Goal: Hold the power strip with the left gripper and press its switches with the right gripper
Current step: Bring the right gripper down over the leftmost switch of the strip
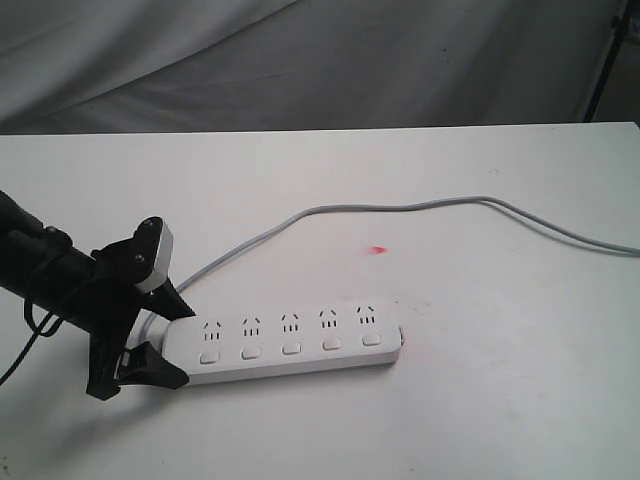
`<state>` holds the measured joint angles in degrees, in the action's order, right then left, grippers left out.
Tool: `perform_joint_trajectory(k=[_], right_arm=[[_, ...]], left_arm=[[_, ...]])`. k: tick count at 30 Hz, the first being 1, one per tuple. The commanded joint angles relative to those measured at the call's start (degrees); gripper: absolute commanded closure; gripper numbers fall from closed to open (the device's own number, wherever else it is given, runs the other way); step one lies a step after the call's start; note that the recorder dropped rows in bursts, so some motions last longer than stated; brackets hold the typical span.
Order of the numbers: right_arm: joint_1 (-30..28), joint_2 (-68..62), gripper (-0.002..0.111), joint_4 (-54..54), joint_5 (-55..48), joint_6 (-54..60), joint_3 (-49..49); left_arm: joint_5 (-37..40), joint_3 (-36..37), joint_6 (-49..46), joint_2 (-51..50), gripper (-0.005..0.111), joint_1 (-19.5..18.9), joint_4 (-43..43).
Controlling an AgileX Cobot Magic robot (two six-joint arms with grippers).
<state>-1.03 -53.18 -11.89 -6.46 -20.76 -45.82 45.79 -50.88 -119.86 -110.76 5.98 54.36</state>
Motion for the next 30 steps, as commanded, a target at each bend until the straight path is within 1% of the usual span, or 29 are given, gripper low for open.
perform_joint_trajectory(k=[1,5,6,8,11,13,16,17,18,19,21,22,30], right_arm=[[5.61,-10.07,0.108,-0.73,-7.66,7.39,-7.78],[9.89,-17.28,0.108,0.07,-16.45,15.68,-14.97],[10.56,-19.09,0.108,1.61,-18.44,19.22,-16.39],[11.04,-22.47,0.108,9.45,-20.09,28.6,-19.49],[11.04,-26.75,0.108,26.29,-22.69,49.5,-23.24],[11.04,-29.62,0.108,37.7,-26.26,66.68,-25.62],[11.04,-33.31,0.108,48.44,-32.01,90.32,-27.7],[11.04,-34.52,0.108,51.24,-34.33,96.0,-28.28],[11.04,-35.7,0.108,53.44,-38.32,103.96,-28.7],[11.04,-36.77,0.108,55.29,-40.88,108.25,-29.0],[11.04,-38.6,0.108,58.67,-44.88,115.19,-29.36],[11.04,-39.3,0.108,60.28,-45.43,116.65,-29.36],[11.92,-47.08,0.108,68.84,-39.74,117.19,-29.36]], left_arm=[[-2.43,-0.12,-0.15,0.0,0.107,0.08,0.06],[-2.43,-0.12,-0.15,0.0,0.107,0.08,0.06],[-2.43,-0.12,-0.15,0.0,0.107,0.08,0.06],[-2.43,-0.12,-0.15,0.0,0.107,0.08,0.06],[-2.43,-0.12,-0.15,0.0,0.107,0.08,0.06],[-2.43,-0.12,-0.15,0.0,0.107,0.08,0.06],[-2.43,-0.12,-0.15,0.0,0.107,0.08,0.06],[-2.43,-0.12,-0.15,0.0,0.107,0.08,0.06],[-2.43,-0.12,-0.15,0.0,0.107,0.08,0.06],[-2.43,-0.12,-0.15,0.0,0.107,0.08,0.06],[-2.43,-0.12,-0.15,0.0,0.107,0.08,0.06],[-2.43,-0.12,-0.15,0.0,0.107,0.08,0.06],[-2.43,-0.12,-0.15,0.0,0.107,0.08,0.06]])
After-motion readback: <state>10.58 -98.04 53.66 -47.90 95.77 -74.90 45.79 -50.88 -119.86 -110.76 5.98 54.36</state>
